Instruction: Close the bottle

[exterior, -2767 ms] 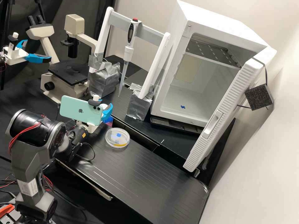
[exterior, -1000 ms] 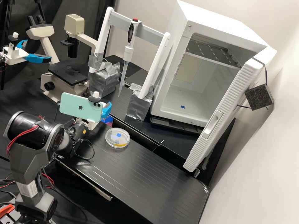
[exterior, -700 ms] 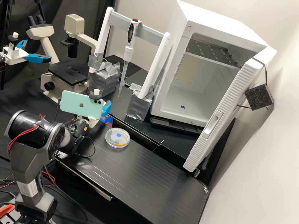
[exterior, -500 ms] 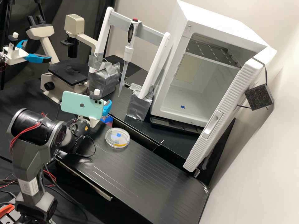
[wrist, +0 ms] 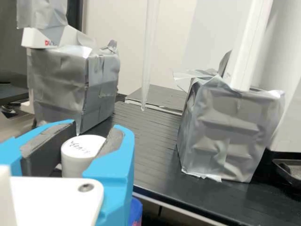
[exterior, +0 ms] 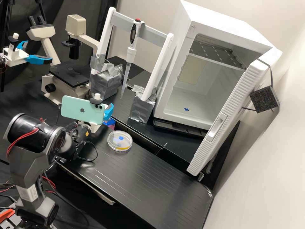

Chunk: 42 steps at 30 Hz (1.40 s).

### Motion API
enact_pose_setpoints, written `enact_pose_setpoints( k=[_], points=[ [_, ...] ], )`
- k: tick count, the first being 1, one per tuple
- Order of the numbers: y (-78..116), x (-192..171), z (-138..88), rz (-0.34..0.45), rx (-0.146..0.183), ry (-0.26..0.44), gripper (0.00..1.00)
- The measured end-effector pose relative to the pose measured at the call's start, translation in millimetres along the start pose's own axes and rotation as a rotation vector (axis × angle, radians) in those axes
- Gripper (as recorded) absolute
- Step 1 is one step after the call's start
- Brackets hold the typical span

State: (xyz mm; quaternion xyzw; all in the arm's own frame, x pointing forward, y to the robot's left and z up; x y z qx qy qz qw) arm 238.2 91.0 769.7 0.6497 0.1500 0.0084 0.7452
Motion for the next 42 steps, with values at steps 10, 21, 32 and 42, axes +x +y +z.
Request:
enact_pose_setpoints(
  k=[10, 21, 32, 42],
  points=[
    [-4.1, -7.8, 5.9, -0.013, -0.005, -0.008, 0.0],
    [-2.8, -11.7, 12.8, -0.007, 0.011, 0.0, 0.0],
    [0.0, -6.2, 12.6, 0.003, 0.01, 0.004, 0.0],
    [0.6, 6.2, 14.1, -0.022, 0.014, -0.027, 0.0]
  ],
)
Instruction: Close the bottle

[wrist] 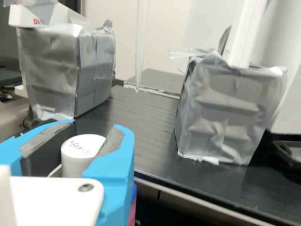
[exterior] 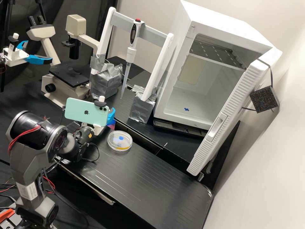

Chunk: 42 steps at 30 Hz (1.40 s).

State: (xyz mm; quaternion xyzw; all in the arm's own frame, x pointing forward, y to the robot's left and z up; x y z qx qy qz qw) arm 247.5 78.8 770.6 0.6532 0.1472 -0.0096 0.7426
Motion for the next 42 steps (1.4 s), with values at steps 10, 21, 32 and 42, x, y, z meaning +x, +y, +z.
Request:
enact_pose_setpoints(
  k=[10, 21, 32, 42],
  points=[
    [-1.9, 1.0, 1.5, -0.006, -0.004, -0.005, 1.0],
    [4.2, -9.3, -0.3, 0.002, 0.008, -0.026, 1.0],
    [40.6, -44.3, 3.9, 0.116, 0.097, 0.02, 1.0],
    [54.4, -54.5, 5.0, 0.166, 0.131, 0.051, 1.0]
  ],
)
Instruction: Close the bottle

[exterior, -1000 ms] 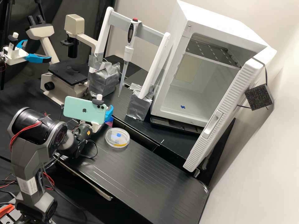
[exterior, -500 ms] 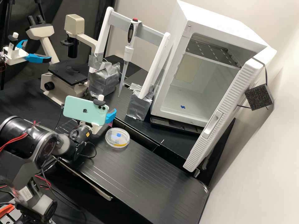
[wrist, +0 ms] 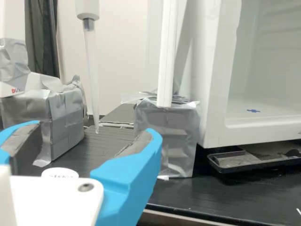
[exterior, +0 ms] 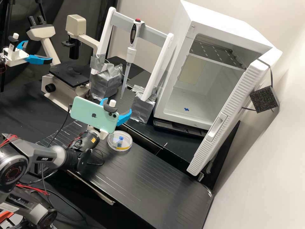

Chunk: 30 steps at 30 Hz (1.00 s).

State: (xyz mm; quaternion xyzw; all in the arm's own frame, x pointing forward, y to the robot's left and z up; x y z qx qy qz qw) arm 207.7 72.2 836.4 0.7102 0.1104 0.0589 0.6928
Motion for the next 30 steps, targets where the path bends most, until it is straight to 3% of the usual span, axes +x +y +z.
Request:
enact_pose_setpoints(
  k=[6, 12, 30],
  points=[
    [-7.1, 4.0, -5.5, -0.006, -0.029, 0.01, 1.0],
    [-12.1, 15.3, -4.4, -0.001, -0.056, -0.024, 1.0],
    [-15.6, 37.2, 5.7, 0.005, -0.07, -0.099, 1.0]
  ],
)
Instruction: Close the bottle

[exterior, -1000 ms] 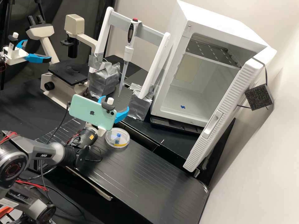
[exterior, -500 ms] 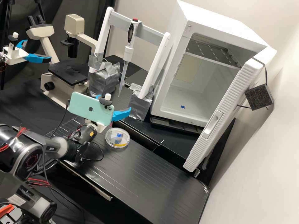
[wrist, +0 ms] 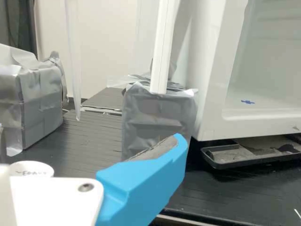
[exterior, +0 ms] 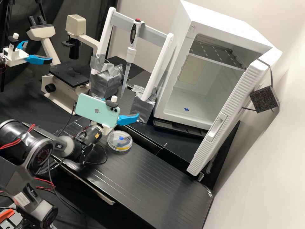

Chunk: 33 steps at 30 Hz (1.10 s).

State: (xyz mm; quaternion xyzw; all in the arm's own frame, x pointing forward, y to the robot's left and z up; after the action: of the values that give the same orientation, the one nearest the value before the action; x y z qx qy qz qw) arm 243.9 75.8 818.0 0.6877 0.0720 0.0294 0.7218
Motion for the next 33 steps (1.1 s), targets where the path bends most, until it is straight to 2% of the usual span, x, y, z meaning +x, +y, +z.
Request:
enact_pose_setpoints(
  k=[9, 21, 25, 27, 33],
  points=[
    [-5.8, 9.5, 8.8, -0.021, 0.003, -0.056, 1.0],
    [-7.2, 7.2, 10.0, -0.025, 0.003, -0.06, 1.0],
    [-7.0, -4.3, 11.1, -0.024, 0.013, -0.054, 1.0],
    [-6.1, -8.8, 12.2, -0.018, 0.03, -0.058, 1.0],
    [-4.2, -11.1, 13.8, -0.018, 0.027, -0.057, 1.0]
  ],
)
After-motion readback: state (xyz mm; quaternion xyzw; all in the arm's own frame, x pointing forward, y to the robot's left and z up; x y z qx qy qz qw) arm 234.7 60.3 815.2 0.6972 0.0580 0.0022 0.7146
